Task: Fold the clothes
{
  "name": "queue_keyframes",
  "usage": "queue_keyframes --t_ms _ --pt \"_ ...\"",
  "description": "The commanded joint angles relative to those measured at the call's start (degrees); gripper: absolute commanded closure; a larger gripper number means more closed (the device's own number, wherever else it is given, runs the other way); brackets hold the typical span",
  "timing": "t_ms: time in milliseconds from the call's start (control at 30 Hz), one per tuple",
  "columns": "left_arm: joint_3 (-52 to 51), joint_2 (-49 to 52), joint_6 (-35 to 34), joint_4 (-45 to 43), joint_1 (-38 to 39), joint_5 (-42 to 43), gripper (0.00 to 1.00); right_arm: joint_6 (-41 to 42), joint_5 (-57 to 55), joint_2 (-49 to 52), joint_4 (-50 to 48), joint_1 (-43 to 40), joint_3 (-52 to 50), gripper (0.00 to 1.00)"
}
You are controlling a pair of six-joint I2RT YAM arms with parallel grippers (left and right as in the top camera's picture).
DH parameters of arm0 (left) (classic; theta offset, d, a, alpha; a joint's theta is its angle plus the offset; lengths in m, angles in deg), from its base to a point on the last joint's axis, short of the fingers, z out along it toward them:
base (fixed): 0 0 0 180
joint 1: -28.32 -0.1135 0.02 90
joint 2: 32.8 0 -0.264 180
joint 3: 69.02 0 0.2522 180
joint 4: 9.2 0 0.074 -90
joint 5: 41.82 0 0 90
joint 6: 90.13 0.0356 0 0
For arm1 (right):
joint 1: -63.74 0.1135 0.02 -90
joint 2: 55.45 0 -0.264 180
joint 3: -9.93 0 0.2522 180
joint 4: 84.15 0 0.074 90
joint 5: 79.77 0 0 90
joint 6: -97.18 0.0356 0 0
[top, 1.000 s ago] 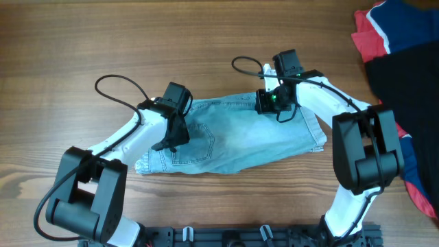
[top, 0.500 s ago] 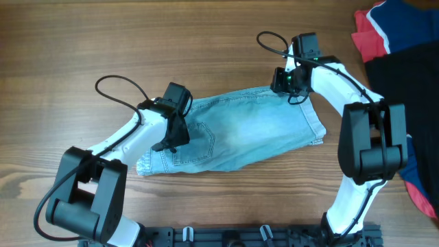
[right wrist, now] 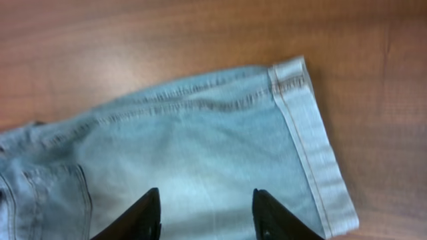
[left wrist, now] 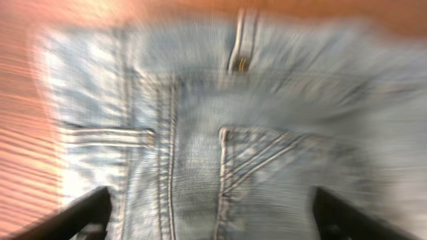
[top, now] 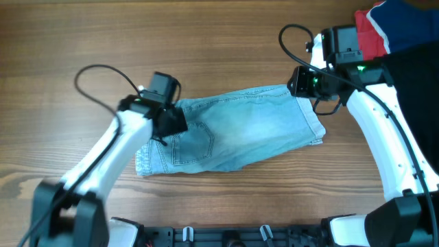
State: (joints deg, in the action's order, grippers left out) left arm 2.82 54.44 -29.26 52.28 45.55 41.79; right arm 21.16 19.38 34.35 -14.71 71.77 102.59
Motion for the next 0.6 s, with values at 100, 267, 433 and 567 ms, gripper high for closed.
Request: queue_keyframes --t_ms 100,267,433,567 --pt "1.2 -7.2 1.8 4.7 -11.6 1.9 0.00 -0.6 -0.1 1.0 1.0 -0.2 -1.9 0.52" --pt "-2.8 -5.0 3.0 4.5 -19.0 10.1 0.00 -0.5 -0.2 1.1 0.9 -0.2 -2.7 0.51" --pt "-9.1 -2.3 5.2 -0.3 -22.7 17.7 0.00 -0.5 -0.2 1.1 0.9 -0.2 -2.7 0.51" --pt "-14.5 -1.6 6.3 -7.6 -22.8 23.8 0.00 -0.5 -0.2 1.1 1.1 -0.2 -2.7 0.51"
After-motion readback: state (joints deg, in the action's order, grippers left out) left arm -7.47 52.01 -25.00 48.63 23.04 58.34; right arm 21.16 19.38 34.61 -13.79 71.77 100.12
